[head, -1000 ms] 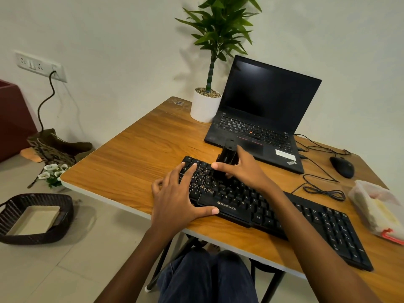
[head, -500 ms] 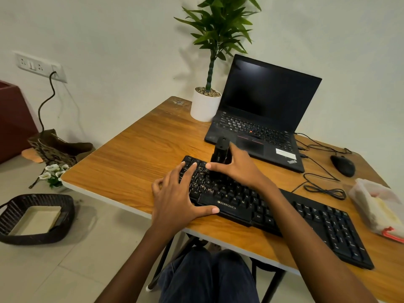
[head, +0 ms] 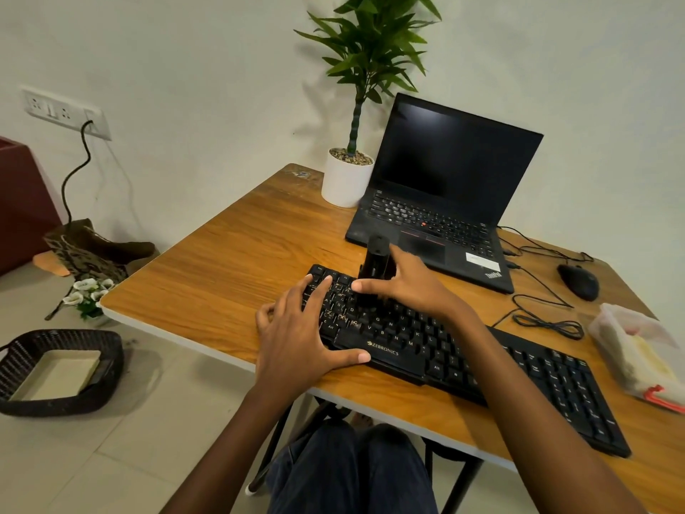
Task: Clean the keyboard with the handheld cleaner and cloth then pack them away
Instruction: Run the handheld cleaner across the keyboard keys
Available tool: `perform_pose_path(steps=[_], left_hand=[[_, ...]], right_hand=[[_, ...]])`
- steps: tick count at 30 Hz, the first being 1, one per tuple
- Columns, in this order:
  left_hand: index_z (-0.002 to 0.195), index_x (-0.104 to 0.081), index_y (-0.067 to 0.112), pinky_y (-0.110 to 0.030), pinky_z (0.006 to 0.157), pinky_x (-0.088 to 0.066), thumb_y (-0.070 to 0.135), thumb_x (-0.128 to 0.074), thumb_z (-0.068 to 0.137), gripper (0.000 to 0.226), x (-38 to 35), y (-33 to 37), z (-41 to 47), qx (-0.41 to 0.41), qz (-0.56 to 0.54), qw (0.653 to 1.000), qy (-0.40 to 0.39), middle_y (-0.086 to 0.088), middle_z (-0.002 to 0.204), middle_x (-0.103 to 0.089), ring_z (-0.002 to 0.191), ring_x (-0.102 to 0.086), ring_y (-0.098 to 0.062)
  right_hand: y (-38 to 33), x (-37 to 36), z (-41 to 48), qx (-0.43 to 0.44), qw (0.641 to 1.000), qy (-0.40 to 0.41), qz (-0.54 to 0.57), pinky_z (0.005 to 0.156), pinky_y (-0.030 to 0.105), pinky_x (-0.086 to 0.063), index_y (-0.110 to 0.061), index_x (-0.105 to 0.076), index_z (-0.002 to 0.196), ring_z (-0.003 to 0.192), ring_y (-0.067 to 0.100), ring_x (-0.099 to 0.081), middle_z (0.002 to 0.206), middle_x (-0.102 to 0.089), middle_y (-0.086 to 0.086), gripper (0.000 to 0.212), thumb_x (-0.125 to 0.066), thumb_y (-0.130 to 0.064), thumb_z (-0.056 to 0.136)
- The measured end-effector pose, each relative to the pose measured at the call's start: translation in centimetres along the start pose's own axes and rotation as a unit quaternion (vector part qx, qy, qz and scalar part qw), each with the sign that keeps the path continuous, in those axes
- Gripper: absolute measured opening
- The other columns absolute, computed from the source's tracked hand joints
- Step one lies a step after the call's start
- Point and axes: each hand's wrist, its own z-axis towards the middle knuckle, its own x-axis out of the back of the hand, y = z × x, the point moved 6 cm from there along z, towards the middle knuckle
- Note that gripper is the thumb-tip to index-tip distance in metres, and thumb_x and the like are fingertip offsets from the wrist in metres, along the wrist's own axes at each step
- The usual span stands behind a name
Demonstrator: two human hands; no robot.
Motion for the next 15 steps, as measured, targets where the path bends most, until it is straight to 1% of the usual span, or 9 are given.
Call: perform_pose_path(steps=[1, 2, 5, 6, 8, 9, 12, 13, 15], left_hand=[[0.146, -0.025, 0.032, -0.046, 0.101, -0.024, 0.101, -0.012, 0.042, 0.125, 0.0, 0.0, 0.0, 0.0, 0.001, 1.0, -0.001, -0.001, 0.15, -0.029, 0.135, -0.032, -0.021], [0.146, -0.024, 0.032, -0.046, 0.102, -0.023, 0.101, -0.011, 0.042, 0.126, 0.1, 0.0, 0.0, -0.001, 0.001, 1.0, -0.003, -0.001, 0.151, -0.028, 0.135, -0.031, -0.021], [0.146, -0.025, 0.031, -0.047, 0.101, -0.023, 0.101, -0.012, 0.042, 0.126, 0.1, 0.0, 0.0, 0.002, -0.002, 1.0, -0.003, -0.001, 0.151, -0.028, 0.135, -0.031, -0.021], [0.145, -0.026, 0.031, -0.047, 0.101, -0.023, 0.101, -0.013, 0.042, 0.125, 0.1, 0.0, -0.1, 0.001, 0.0, 1.0, -0.002, -0.001, 0.15, -0.029, 0.135, -0.032, -0.022], [0.146, -0.024, 0.032, -0.046, 0.102, -0.023, 0.101, -0.012, 0.042, 0.126, 0.1, 0.1, 0.0, 0.001, 0.004, 1.0, -0.005, -0.001, 0.151, -0.028, 0.135, -0.031, -0.021], [0.146, -0.023, 0.032, -0.046, 0.102, -0.022, 0.101, -0.012, 0.041, 0.126, 0.0, 0.0, 0.0, 0.0, 0.004, 1.0, -0.007, -0.001, 0.151, -0.026, 0.136, -0.03, -0.021], [0.146, -0.021, 0.033, -0.046, 0.103, -0.021, 0.101, -0.01, 0.04, 0.127, 0.0, 0.0, 0.0, 0.001, 0.005, 1.0, -0.009, 0.0, 0.152, -0.025, 0.137, -0.028, -0.02], [0.146, -0.022, 0.032, -0.046, 0.103, -0.021, 0.101, -0.01, 0.041, 0.127, 0.0, 0.0, 0.0, 0.001, 0.006, 1.0, -0.009, 0.0, 0.152, -0.026, 0.136, -0.029, -0.02], [0.146, -0.025, 0.031, -0.047, 0.101, -0.023, 0.101, -0.012, 0.043, 0.125, 0.0, 0.0, 0.0, 0.001, 0.005, 1.0, -0.002, -0.002, 0.15, -0.03, 0.135, -0.032, -0.022]], right_hand=[[0.0, -0.3, -0.1, -0.01, 0.999, -0.025, 0.027, 0.067, 0.024, -0.052, -0.021, -0.049, 0.107, 0.079, 0.014, -0.065, 0.096, -0.064, 0.001, 0.044, -0.073, -0.037, 0.074], [0.1, -0.3, -0.1, -0.013, 0.999, -0.032, 0.036, 0.067, 0.027, -0.053, -0.02, -0.049, 0.107, 0.079, 0.018, -0.066, 0.096, -0.065, 0.003, 0.044, -0.073, -0.036, 0.074], [0.0, 0.8, 0.2, 0.003, 0.999, 0.026, -0.022, 0.074, 0.027, -0.05, -0.024, -0.047, 0.107, 0.085, 0.014, -0.062, 0.098, -0.063, -0.002, 0.047, -0.074, -0.041, 0.072], [0.0, 0.5, 0.2, 0.004, 1.0, 0.015, -0.018, 0.074, 0.028, -0.05, -0.024, -0.047, 0.107, 0.085, 0.014, -0.062, 0.098, -0.063, -0.002, 0.047, -0.074, -0.041, 0.072], [-0.1, -0.2, 0.1, -0.009, 0.999, -0.03, 0.028, 0.071, 0.03, -0.054, -0.021, -0.05, 0.107, 0.081, 0.019, -0.066, 0.097, -0.065, 0.002, 0.046, -0.075, -0.036, 0.072], [0.0, -0.2, 0.1, -0.013, 0.998, -0.035, 0.042, 0.069, 0.029, -0.054, -0.019, -0.05, 0.108, 0.081, 0.02, -0.066, 0.098, -0.066, 0.003, 0.047, -0.075, -0.035, 0.072], [0.0, 1.0, 0.2, -0.004, 1.0, 0.022, -0.004, 0.074, 0.024, -0.049, -0.023, -0.048, 0.115, 0.089, 0.012, -0.061, 0.105, -0.063, -0.002, 0.055, -0.075, -0.039, 0.071], [0.1, 0.8, 0.1, -0.003, 1.0, 0.01, 0.003, 0.073, 0.024, -0.051, -0.024, -0.047, 0.113, 0.087, 0.013, -0.063, 0.103, -0.063, -0.001, 0.052, -0.075, -0.038, 0.071], [0.1, 0.0, -0.2, -0.009, 0.998, -0.038, 0.047, 0.067, 0.028, -0.055, -0.021, -0.049, 0.107, 0.079, 0.019, -0.067, 0.097, -0.066, 0.003, 0.045, -0.075, -0.031, 0.072]])
